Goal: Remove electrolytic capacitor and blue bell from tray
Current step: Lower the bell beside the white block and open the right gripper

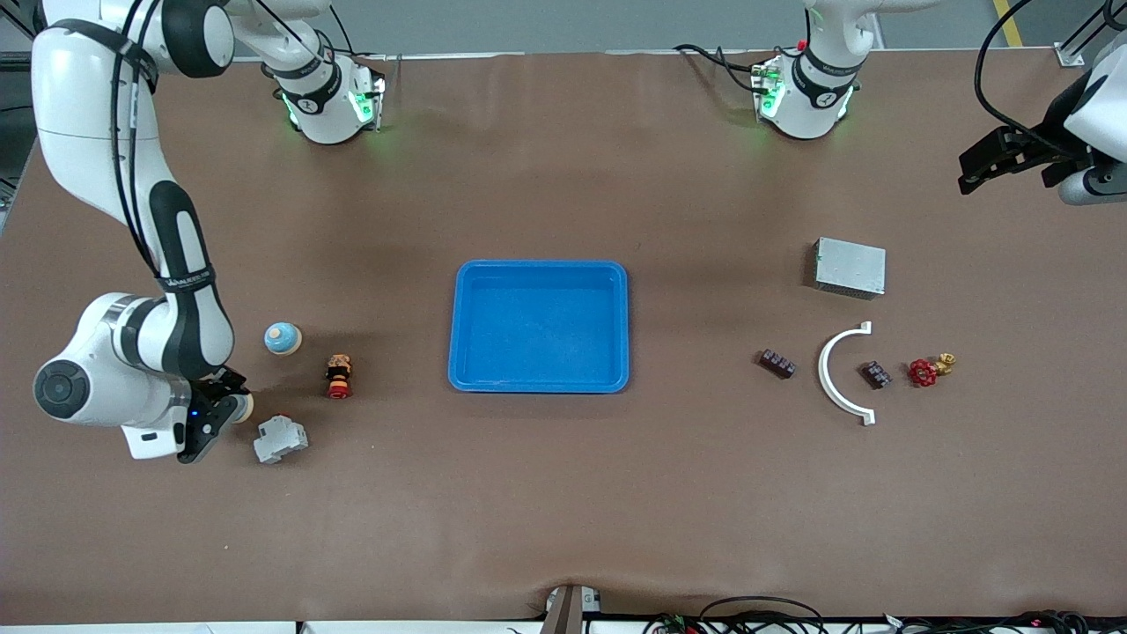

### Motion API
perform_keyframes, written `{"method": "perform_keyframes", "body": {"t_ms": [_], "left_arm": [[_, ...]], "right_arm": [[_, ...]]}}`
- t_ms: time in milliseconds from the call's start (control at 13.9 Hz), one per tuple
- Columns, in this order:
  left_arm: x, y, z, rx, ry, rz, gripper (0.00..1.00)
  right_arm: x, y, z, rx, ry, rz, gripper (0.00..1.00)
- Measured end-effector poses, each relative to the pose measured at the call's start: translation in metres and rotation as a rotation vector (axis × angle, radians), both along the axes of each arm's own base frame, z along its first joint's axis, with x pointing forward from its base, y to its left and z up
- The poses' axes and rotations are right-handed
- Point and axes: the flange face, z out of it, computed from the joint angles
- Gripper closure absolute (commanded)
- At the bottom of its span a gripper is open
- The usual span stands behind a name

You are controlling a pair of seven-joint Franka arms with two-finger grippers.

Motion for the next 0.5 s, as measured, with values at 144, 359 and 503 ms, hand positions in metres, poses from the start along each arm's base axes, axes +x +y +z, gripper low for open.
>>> {"method": "perform_keyframes", "body": {"t_ms": [144,359,503], "left_arm": [[0.0,0.0,-0.0006,0.0,0.001,0.0,0.0],[0.0,0.0,-0.0012,0.0,0.003,0.0,0.0],[0.0,0.0,-0.0013,0.0,0.003,0.0,0.0]], "right_arm": [[0.0,-0.0081,0.0008,-0.001,-0.008,0.012,0.78],[0.0056,-0.0082,0.001,-0.016,-0.055,0.027,0.77],[0.0057,-0.0079,-0.0041,-0.019,-0.056,0.031,0.47]]}}
